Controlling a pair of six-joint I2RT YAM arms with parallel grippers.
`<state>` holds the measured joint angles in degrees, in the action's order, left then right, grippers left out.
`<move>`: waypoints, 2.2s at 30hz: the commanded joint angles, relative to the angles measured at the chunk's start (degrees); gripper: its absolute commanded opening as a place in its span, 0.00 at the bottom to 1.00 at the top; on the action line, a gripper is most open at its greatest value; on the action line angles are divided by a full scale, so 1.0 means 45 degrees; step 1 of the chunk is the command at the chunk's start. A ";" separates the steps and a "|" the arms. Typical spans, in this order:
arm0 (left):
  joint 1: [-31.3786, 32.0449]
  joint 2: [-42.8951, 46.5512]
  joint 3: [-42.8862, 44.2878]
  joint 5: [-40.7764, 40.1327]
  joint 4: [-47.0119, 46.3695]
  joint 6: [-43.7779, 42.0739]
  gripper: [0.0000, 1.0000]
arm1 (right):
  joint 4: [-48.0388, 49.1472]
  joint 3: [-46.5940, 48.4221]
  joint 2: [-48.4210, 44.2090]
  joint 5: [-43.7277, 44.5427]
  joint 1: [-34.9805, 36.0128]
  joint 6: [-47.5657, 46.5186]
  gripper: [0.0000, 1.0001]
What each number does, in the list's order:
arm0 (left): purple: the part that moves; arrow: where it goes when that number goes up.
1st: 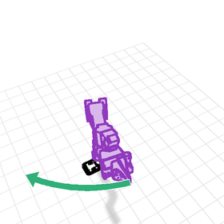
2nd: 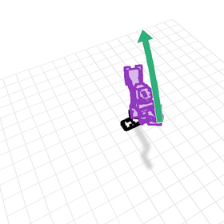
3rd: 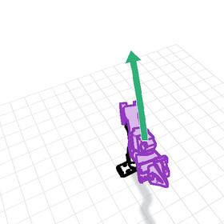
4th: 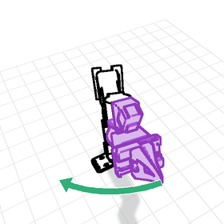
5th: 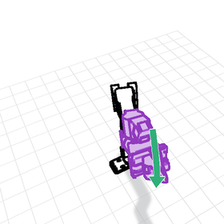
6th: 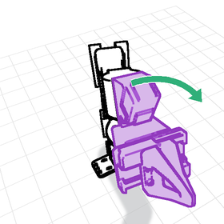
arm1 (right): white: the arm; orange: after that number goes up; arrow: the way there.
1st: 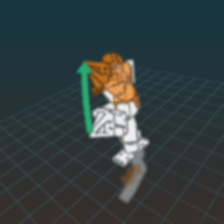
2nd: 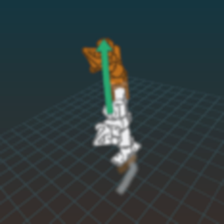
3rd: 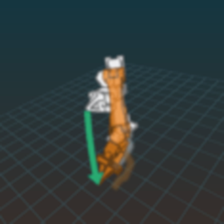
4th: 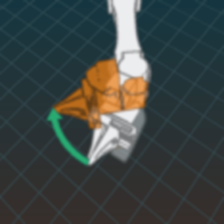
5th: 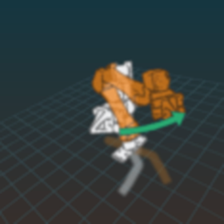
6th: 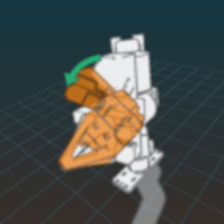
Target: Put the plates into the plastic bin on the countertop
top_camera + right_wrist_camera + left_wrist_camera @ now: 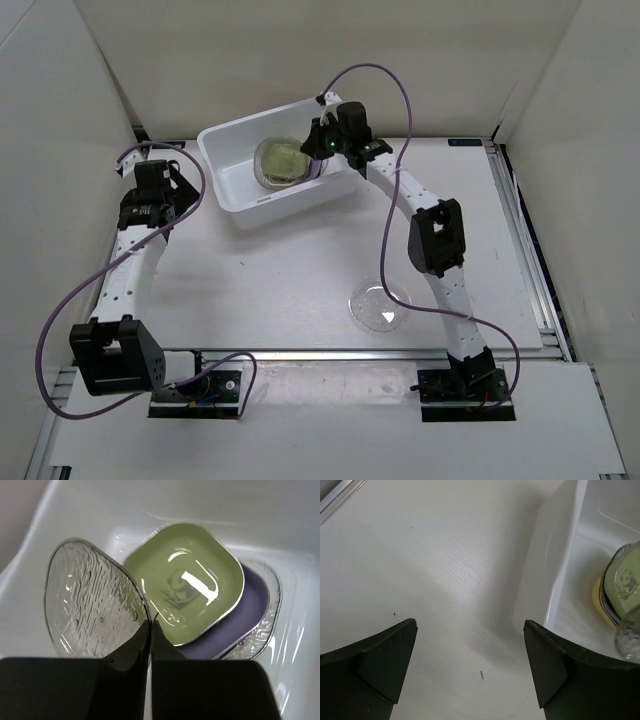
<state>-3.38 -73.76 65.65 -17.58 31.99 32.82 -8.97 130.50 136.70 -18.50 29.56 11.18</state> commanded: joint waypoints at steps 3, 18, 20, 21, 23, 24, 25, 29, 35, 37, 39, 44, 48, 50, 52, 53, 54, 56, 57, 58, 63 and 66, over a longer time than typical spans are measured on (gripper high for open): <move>-0.0265 0.0412 -0.0134 0.1115 -0.1092 -0.0340 0.99 | 0.2302 0.0649 0.0871 0.0654 -0.0085 0.2281 0.00; -0.0500 0.0375 -0.0565 0.1485 -0.1718 -0.0848 0.99 | 0.2776 0.1116 0.2275 0.2979 -0.0162 0.2437 0.00; -0.0500 0.0258 -0.0546 0.1505 -0.1718 -0.0828 0.99 | 0.2697 0.1508 0.2511 0.3095 -0.0066 0.2399 0.00; -0.0500 0.0141 -0.0526 0.1641 -0.1756 -0.0828 0.99 | 0.2716 0.1547 0.2667 0.3289 -0.0085 0.2514 0.00; -0.0538 0.0062 -0.0506 0.1797 -0.1718 -0.0828 0.99 | 0.2833 0.1586 0.2824 0.3583 -0.0085 0.2438 0.00; -0.0539 -0.0015 -0.0487 0.1837 -0.1698 -0.0809 0.99 | 0.2853 0.1664 0.2940 0.3623 -0.0085 0.2437 0.00; -0.0500 -0.0093 -0.0467 0.1895 -0.1718 -0.0789 0.99 | 0.2834 0.1800 0.2980 0.3662 -0.0085 0.2476 0.01; -0.0500 -0.0094 -0.0486 0.2051 -0.1873 -0.0848 0.99 | 0.2833 0.1665 0.2825 0.3604 -0.0124 0.2204 0.23; -0.0596 0.0140 -0.0546 0.2325 -0.2030 -0.0926 0.99 | 0.3360 0.0651 0.1557 0.2629 -0.0085 0.1501 0.52; -0.0500 0.0218 -0.0604 0.2577 -0.2108 -0.0945 0.99 | 0.3458 0.0494 0.0953 0.2082 -0.0085 0.1190 0.54; -0.0500 0.0335 -0.0682 0.2754 -0.2186 -0.0926 0.99 | 0.3381 0.0493 0.0522 0.1536 -0.0085 0.0877 0.62; -0.0500 0.0686 -0.0896 0.3418 -0.2265 -0.1004 0.99 | 0.3146 -0.1490 -0.2088 0.0129 -0.0124 0.0018 0.79; -0.0267 0.1077 -0.1091 0.3848 -0.2187 -0.1179 0.99 | 0.2582 -0.4688 -0.4709 -0.0615 -0.0397 -0.0141 0.94; -0.0013 0.1253 -0.1112 0.4526 -0.2109 -0.1238 0.99 | 0.2093 -0.6296 -0.6616 -0.0946 -0.0826 0.0015 0.99; 0.0356 0.1234 -0.1268 0.4844 -0.1875 -0.1336 0.99 | 0.1530 -0.8951 -0.7950 -0.0850 -0.1099 0.0171 0.99; 0.0476 0.1273 -0.1326 0.5232 -0.1893 -0.1317 0.99 | 0.1216 -0.9811 -0.9272 -0.0076 -0.1255 0.0172 0.99; 0.0593 0.1312 -0.1501 0.5390 -0.1836 -0.1336 0.99 | 0.0826 -1.1250 -0.9942 0.0435 -0.1257 0.0172 0.99; 0.1349 0.1312 -0.1697 0.5703 -0.1835 -0.1316 0.99 | -0.0580 -1.2587 -1.1657 0.1952 -0.1335 0.0327 0.99; 0.1607 0.1273 -0.1852 0.5685 -0.1835 -0.1278 0.99 | -0.1048 -1.3869 -1.2248 0.2253 -0.1412 0.0444 0.99; 0.2209 0.1234 -0.1893 0.5627 -0.1835 -0.1239 0.99 | -0.1749 -1.4539 -1.2795 0.2469 -0.1452 0.0542 0.99; 0.4126 0.0514 -0.2010 0.5236 -0.1679 -0.0770 0.99 | -0.3239 -1.8076 -1.5996 0.3719 -0.1647 0.2354 0.99; 0.5356 0.0375 -0.2049 0.4847 -0.1640 -0.0458 0.99 | -0.3942 -1.9679 -1.7170 0.4672 -0.1764 0.3506 0.99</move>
<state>17.37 -71.99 56.86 5.26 24.14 29.08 -21.93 44.73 64.45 -4.08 22.33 20.14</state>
